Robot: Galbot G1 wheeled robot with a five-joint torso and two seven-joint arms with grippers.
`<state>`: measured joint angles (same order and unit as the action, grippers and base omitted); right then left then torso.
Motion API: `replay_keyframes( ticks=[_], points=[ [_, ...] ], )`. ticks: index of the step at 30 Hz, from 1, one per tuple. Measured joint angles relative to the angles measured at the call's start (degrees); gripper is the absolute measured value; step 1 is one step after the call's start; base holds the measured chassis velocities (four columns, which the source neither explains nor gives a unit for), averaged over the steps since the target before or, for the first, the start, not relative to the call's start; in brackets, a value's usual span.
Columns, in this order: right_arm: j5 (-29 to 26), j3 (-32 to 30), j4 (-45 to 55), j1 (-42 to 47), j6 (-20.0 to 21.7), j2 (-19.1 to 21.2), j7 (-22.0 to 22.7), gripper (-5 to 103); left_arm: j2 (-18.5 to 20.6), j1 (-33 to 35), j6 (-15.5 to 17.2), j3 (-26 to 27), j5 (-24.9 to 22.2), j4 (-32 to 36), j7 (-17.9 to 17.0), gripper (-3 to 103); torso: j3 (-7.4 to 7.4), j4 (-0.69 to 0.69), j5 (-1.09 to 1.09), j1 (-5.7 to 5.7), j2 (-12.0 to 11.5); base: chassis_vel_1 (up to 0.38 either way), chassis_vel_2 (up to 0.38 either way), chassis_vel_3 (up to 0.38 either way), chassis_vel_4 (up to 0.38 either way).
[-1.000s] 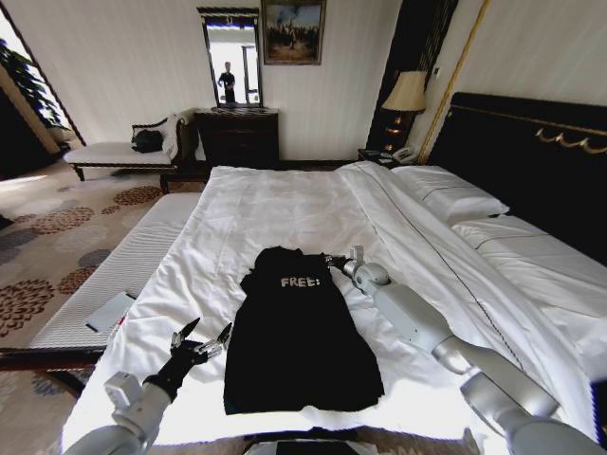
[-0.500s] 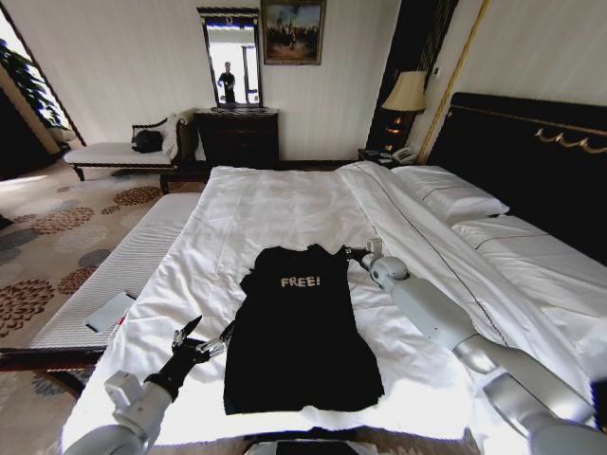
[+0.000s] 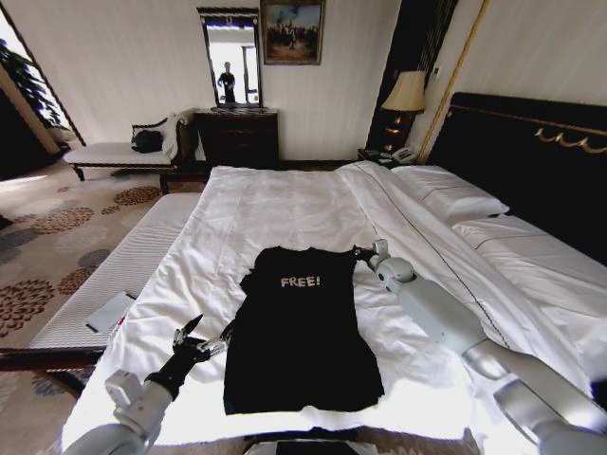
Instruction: Fold the clothes on the bed.
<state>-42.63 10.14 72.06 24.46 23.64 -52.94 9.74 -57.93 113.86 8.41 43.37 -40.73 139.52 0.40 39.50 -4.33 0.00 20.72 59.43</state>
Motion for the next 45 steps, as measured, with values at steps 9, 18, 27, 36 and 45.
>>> replay_keyframes(
  ticks=[9, 18, 27, 36, 45],
  points=[
    [2.8, 1.1, -4.0, 0.8, -1.5, -2.4, -1.3, 0, -0.3, 0.2, -0.1, 0.2, 0.0, -0.1, 0.0, 100, 0.00, 0.00, 0.01, 0.00, 0.0, 0.000, 0.000, 0.000, 0.000],
    [4.3, 2.2, -4.4, 1.2, -4.0, -4.1, -2.5, 0, -0.3, 0.5, -0.1, 1.0, -0.4, 0.1, 0.0, 100, 0.00, -0.02, 0.01, 0.00, 0.0, 0.000, 0.000, 0.000, 0.000],
    [4.8, 4.6, 2.8, 2.3, -5.0, -4.9, -2.0, 0, -0.3, 0.2, -0.1, 0.7, -0.5, -0.3, 0.0, 100, 0.00, 0.01, -0.02, 0.00, 0.0, 0.000, 0.000, 0.000, 0.000],
    [10.0, 9.5, -0.5, 4.0, -10.9, -8.6, -4.2, 0, -0.3, 0.3, -0.1, 1.0, -0.9, -0.5, 0.0, 100, 0.00, 0.02, 0.00, 0.00, 0.0, 0.000, 0.000, 0.000, 0.000],
    [8.0, 8.6, 4.9, 6.4, -12.7, -6.4, -4.7, 24, -0.2, -0.3, -0.1, 0.7, -1.1, -1.1, 0.0, 100, 0.01, -0.01, 0.00, 0.00, 0.0, 0.000, 0.000, 0.000, 0.000]
  ],
)
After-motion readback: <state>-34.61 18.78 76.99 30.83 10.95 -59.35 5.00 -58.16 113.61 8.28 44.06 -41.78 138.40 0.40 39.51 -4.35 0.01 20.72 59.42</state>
